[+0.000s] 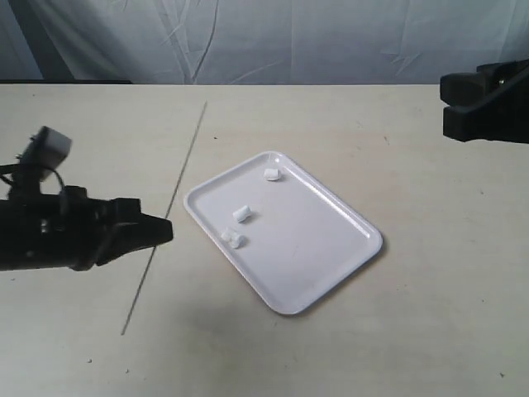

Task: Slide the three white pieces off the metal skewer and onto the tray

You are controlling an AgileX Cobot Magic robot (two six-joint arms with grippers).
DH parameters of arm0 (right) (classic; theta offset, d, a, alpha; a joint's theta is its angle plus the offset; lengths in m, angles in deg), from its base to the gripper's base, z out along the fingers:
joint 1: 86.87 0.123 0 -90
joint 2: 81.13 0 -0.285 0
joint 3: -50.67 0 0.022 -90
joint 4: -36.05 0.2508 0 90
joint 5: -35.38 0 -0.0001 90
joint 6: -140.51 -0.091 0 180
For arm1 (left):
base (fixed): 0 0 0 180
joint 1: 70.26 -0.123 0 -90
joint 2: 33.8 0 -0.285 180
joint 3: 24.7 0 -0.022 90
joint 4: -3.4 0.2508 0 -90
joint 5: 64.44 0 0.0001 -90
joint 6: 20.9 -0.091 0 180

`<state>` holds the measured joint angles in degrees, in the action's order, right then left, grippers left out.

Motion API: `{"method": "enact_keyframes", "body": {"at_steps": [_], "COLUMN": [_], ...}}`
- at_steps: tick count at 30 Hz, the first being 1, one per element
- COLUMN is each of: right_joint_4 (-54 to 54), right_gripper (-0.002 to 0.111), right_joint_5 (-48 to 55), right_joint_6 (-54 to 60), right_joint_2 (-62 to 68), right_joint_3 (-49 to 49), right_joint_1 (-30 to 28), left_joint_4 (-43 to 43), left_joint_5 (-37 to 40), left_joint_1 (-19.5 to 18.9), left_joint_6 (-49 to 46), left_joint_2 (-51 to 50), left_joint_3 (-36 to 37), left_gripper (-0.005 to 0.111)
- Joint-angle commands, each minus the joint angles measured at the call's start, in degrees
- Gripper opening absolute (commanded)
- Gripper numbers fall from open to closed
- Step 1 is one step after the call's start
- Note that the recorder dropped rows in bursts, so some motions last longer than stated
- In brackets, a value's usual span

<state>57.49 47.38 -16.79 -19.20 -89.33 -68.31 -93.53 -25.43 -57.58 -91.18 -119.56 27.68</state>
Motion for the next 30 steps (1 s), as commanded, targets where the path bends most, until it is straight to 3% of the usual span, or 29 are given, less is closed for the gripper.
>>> {"method": "enact_keyframes", "body": {"at_steps": [1,11,23,28,30], "right_joint_4": [-0.3,0.6,-0.6,-0.6,-0.6], "right_gripper": [0.039,0.039,0.039,0.039,0.039], "right_joint_5": [0.6,2.0,3.1,4.6,5.3], "right_joint_6": [-0.3,-0.4,-0.4,-0.4,-0.4], "right_joint_2": [-0.6,-0.6,-2.1,-2.5,-2.5], "right_joint_3": [0.3,0.3,0.3,0.3,0.3], "right_joint_1": [-0.3,-0.3,-0.3,-0.3,-0.3], "left_joint_4": [-3.0,-3.0,-3.0,-3.0,-3.0], "left_joint_5": [5.0,6.4,7.9,7.8,7.9], "left_joint_1": [1.9,7.8,9.2,9.2,9.2], "left_joint_6": [-4.8,-6.8,-8.1,-8.5,-8.4], "left_joint_2": [-12.9,-29.1,-38.2,-38.4,-38.8], "left_joint_3": [-5.4,-19.5,-23.7,-25.2,-26.5], "left_gripper": [0.000,0.000,0.000,0.024,0.026]}}
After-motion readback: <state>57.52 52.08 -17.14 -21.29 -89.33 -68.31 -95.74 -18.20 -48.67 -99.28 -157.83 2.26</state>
